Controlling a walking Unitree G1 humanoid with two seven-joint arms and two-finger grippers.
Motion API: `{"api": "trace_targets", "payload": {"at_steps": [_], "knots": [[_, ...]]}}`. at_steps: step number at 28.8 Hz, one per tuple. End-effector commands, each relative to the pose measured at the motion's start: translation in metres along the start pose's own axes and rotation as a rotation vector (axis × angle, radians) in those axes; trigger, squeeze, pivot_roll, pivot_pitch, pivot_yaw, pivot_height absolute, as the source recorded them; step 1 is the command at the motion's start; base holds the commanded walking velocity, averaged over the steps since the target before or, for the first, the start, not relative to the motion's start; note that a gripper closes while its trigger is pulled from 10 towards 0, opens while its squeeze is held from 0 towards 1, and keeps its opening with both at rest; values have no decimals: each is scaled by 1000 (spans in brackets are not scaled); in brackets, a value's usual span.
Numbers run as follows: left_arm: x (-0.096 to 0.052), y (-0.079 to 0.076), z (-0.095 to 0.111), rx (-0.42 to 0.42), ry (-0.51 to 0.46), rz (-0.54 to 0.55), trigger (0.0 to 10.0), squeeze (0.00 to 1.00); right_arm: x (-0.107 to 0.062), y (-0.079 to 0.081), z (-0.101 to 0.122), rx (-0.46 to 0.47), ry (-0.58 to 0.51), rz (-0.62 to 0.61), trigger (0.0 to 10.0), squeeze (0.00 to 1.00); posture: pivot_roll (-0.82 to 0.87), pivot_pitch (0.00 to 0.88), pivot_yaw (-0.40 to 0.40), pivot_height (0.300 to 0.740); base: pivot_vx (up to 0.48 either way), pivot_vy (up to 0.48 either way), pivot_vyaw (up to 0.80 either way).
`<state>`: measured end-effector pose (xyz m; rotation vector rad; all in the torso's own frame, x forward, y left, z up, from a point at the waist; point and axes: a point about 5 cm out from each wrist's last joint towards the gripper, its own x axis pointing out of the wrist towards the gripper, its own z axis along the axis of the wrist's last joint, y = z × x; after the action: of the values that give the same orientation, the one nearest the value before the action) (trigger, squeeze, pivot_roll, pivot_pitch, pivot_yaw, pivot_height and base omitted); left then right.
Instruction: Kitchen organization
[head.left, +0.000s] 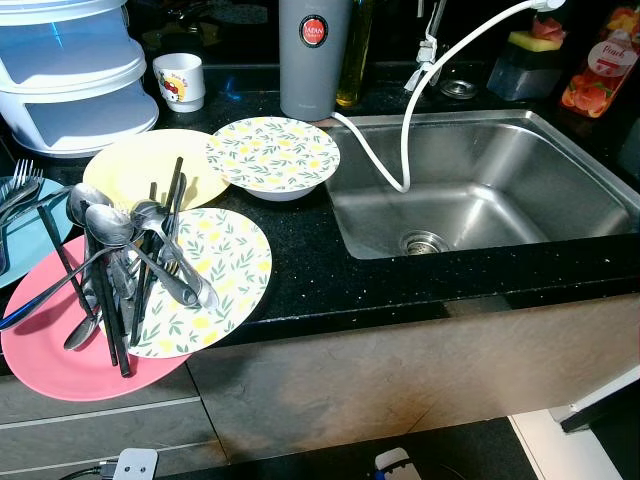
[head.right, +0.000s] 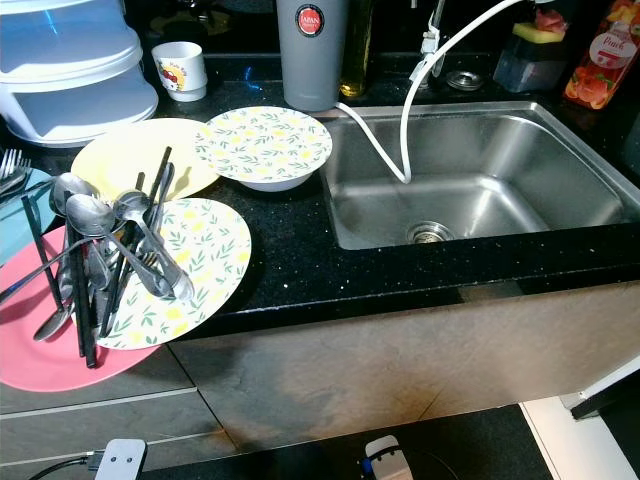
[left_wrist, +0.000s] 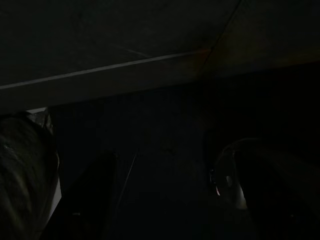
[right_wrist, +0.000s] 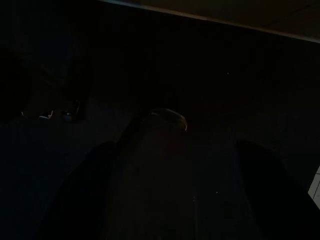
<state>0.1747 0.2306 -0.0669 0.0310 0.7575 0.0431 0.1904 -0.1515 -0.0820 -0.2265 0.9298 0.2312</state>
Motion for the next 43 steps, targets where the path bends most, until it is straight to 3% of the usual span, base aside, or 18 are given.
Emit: {"api": "trace_targets", "payload": {"at_steps": [1, 32, 43], "knots": [[-4, -2, -15, -33, 54, -3, 10000, 0, -3, 6, -20, 22, 68, 17, 10000, 0, 98, 201, 6, 740, 0, 0, 0], [-4, -10, -16, -27, 50, -29, 10000, 0, -4, 6, -23, 24, 68, 13, 10000, 0, 86, 199, 14, 740, 0, 0, 0], [-4, -12, -16, -33, 41, -28, 10000, 0, -5, 10, -25, -28, 52, 47, 10000, 0, 82, 191, 10, 740, 0, 0, 0]]}}
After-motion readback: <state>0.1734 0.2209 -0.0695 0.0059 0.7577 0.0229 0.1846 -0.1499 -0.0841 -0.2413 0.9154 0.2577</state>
